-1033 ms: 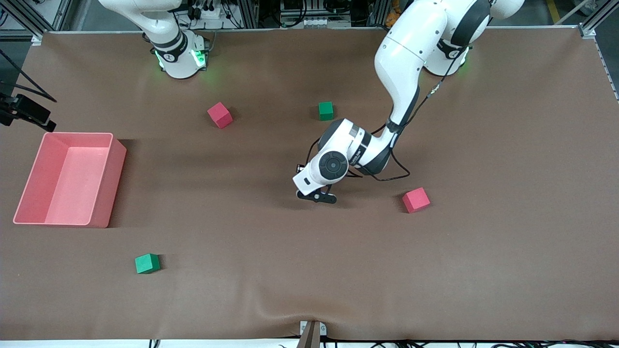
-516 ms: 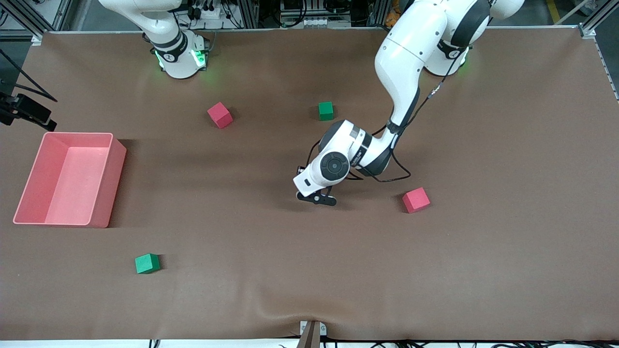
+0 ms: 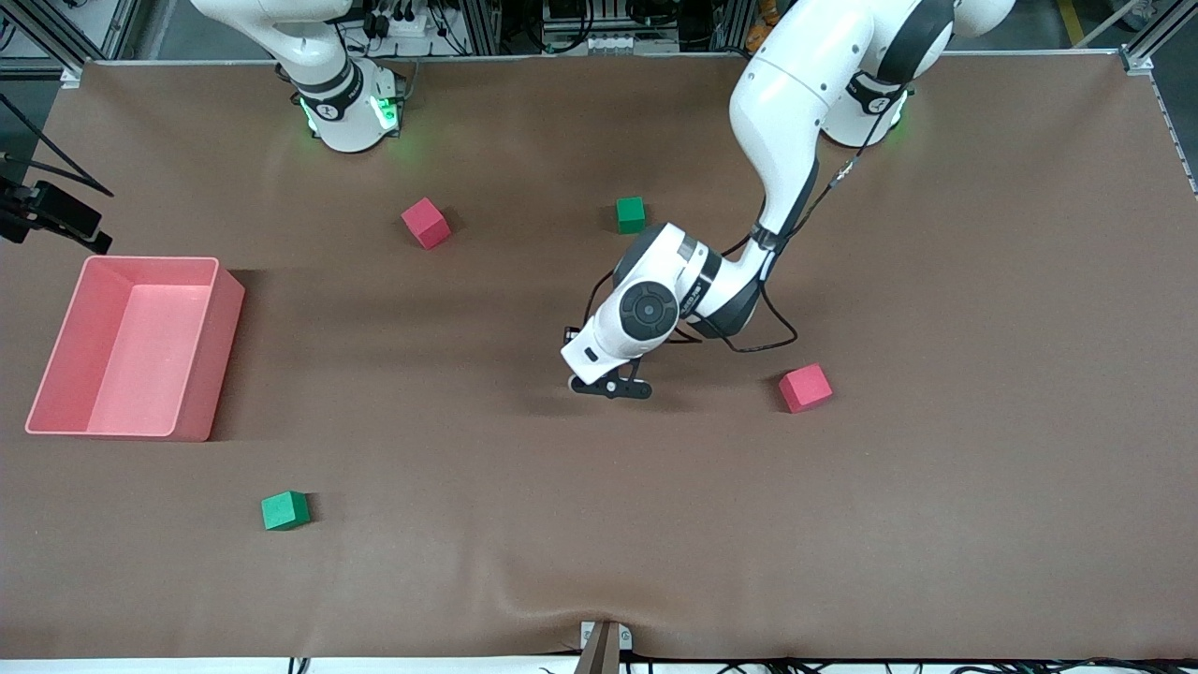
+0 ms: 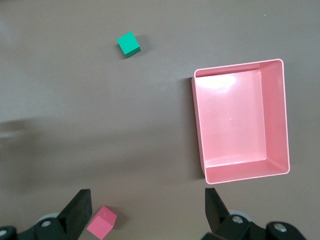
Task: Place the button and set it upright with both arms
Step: 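Lift and rotate the button upright with the left gripper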
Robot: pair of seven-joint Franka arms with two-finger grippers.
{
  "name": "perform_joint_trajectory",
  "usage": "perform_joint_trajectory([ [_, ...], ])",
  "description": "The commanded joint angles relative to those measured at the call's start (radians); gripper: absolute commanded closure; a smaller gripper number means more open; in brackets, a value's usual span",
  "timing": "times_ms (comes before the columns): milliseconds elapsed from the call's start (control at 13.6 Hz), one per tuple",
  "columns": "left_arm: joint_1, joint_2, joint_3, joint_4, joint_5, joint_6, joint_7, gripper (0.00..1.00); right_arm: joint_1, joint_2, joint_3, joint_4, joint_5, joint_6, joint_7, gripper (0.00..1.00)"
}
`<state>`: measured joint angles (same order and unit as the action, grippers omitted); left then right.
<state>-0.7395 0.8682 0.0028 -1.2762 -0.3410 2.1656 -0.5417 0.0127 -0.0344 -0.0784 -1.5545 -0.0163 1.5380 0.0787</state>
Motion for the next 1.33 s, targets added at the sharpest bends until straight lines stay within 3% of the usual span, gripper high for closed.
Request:
perform_joint_trajectory([
  [0, -0.049, -0.043, 0.009, -0.025, 0.065, 0.116, -0.172, 1.0, -0.005, -0.004, 0.017, 0.008, -0.007, -0.016, -0.011, 0.0],
  [443, -0.107, -0.023, 0.02, -0.034, 0.532, 0.359, -0.697, 1.0, 0.01, -0.004, 0.014, 0.005, -0.005, -0.019, -0.008, 0.0],
  [885, -0.12, 0.02, 0.019, -0.037, 1.035, 0.398, -1.162, 1.0, 0.007, -0.004, 0.012, 0.004, -0.005, -0.033, -0.011, 0.0],
  [1254, -0.132, 0.035, 0.02, -0.04, 1.289, 0.41, -1.278, 1.0, 0.007, -0.002, 0.012, 0.007, -0.005, -0.032, -0.011, 0.0],
])
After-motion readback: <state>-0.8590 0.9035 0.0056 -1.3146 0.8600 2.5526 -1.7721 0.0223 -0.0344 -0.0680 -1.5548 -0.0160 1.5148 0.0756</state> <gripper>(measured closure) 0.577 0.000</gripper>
